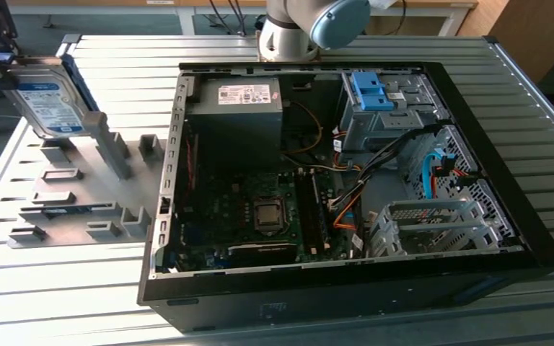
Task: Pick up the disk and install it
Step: 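Pick up the disk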
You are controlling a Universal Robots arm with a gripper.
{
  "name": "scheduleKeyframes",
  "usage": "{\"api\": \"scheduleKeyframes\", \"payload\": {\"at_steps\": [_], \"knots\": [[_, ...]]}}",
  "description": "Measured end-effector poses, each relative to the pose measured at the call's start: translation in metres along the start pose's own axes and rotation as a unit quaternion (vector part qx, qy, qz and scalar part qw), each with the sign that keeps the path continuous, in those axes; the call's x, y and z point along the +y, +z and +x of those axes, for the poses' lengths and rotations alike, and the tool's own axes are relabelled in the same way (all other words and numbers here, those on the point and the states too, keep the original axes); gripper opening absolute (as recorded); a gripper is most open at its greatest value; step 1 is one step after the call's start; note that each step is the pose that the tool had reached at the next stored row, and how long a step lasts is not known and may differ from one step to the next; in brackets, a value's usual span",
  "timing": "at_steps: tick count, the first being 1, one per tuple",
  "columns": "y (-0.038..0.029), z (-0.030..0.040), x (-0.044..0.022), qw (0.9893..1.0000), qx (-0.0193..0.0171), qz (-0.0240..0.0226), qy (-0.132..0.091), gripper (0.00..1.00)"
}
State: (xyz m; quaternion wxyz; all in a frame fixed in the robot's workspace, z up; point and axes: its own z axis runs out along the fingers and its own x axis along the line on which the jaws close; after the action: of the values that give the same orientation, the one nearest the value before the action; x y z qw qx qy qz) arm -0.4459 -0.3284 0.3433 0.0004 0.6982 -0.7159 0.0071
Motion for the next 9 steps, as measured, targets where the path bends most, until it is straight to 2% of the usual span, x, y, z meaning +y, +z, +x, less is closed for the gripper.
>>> {"api": "scheduleKeyframes", "payload": {"at_steps": [9], "knots": [[-0.0084,0.0001,0.0,1.0,-0.0001,0.0002,0.0,0.37]]}}
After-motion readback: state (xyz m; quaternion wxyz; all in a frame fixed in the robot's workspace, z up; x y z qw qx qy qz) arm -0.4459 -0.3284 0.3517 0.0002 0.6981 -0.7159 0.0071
